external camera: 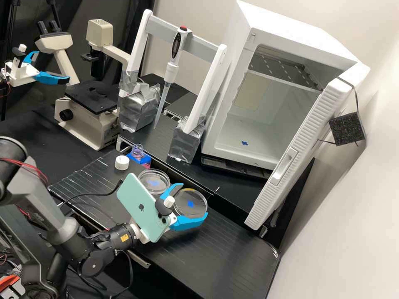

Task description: Close the lid

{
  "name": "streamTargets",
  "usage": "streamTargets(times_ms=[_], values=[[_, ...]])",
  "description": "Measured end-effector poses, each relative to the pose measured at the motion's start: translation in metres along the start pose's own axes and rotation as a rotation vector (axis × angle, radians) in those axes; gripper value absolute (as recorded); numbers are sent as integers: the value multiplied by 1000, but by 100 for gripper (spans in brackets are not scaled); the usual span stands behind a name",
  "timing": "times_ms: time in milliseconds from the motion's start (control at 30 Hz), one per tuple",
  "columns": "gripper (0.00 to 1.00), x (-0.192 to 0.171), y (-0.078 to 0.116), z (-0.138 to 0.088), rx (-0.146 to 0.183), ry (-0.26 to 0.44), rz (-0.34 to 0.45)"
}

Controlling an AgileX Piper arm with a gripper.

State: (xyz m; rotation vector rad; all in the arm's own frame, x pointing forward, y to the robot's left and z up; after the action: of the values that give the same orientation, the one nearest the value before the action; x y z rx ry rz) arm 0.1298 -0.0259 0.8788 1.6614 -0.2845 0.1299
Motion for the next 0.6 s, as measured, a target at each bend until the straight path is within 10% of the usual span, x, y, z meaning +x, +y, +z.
streamTargets(times_ms=[600], values=[[0,10,-48,-42,-44,287,-261]])
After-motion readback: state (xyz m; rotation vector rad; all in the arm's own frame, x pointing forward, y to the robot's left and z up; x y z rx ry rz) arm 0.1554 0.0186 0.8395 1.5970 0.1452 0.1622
